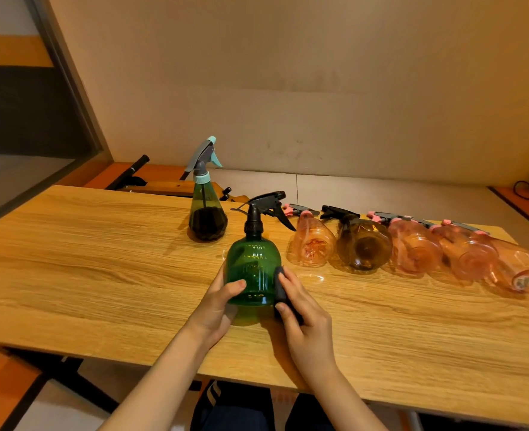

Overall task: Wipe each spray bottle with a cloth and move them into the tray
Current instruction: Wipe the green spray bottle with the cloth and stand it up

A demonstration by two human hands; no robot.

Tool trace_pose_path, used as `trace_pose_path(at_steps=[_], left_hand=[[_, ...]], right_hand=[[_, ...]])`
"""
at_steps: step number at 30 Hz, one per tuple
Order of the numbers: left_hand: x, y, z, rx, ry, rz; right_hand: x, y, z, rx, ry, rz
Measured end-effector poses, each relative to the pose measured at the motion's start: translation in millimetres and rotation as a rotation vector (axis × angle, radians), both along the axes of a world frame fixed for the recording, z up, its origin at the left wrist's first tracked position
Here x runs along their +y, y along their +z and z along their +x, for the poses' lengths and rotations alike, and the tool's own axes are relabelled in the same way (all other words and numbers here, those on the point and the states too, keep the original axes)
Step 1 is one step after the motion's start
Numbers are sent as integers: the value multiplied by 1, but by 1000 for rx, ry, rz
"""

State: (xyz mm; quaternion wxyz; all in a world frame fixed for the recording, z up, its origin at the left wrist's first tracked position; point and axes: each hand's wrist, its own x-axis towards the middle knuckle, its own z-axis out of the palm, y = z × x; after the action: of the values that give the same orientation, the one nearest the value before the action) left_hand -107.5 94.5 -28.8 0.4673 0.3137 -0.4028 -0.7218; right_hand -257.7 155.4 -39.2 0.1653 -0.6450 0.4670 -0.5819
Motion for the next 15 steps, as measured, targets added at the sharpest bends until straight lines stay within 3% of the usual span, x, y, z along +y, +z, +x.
trace_pose_path(at_steps=[6,15], left_hand=[[-1,2,3,104,35,63],[0,4,0,113,55,25]], right_hand=[[2,-2,1,104,8,-89],[2,-3,-1,26,-20,-52]])
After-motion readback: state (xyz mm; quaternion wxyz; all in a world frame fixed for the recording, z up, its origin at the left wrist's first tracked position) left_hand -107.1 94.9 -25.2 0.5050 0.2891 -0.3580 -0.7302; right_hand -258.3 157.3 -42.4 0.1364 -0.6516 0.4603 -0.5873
